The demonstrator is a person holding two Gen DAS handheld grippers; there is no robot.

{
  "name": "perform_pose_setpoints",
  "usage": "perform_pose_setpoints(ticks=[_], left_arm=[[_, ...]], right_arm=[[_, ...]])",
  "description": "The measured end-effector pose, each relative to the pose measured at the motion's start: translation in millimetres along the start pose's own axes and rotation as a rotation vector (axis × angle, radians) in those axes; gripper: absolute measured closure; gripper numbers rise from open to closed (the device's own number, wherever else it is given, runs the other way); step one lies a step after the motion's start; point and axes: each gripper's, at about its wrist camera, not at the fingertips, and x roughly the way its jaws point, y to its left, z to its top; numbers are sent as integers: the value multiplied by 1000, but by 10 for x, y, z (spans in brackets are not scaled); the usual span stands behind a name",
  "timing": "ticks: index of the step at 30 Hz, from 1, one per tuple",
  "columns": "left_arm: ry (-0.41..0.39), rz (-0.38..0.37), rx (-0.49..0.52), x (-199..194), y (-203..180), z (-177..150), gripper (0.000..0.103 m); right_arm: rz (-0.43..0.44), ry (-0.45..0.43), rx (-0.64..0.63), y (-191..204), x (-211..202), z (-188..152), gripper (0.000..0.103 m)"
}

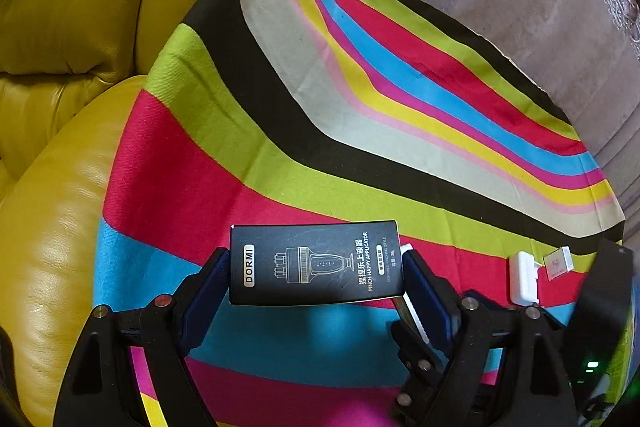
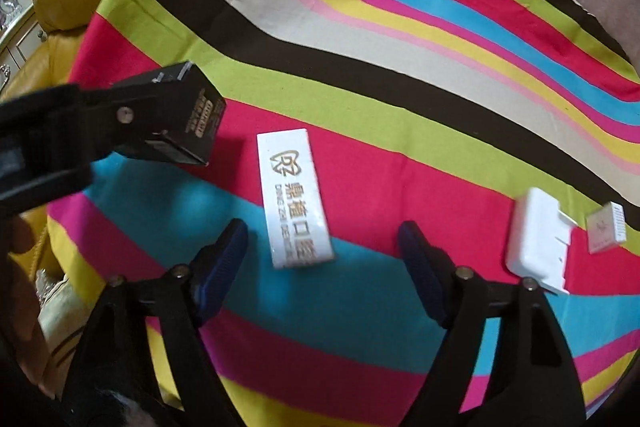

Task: Organize rigid objects
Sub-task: 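Grasp the white dental box with the right gripper while left holds the DORMI box, then carry the DORMI box and dental box into the cardboard box while opening both grippers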

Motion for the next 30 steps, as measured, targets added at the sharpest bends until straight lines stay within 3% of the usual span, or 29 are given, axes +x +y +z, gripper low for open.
perform_pose_setpoints(ticks=[7, 15, 30], left_arm=[[15, -12, 1, 114, -48, -32, 18], [17, -36, 0, 10, -119, -56, 18], [29, -124, 31, -215, -594, -283, 18]], right_arm=[[15, -14, -16, 52, 66, -8, 69], [7, -37, 13, -102, -71, -70, 69], [-49, -99, 166, -821, -707, -494, 69]])
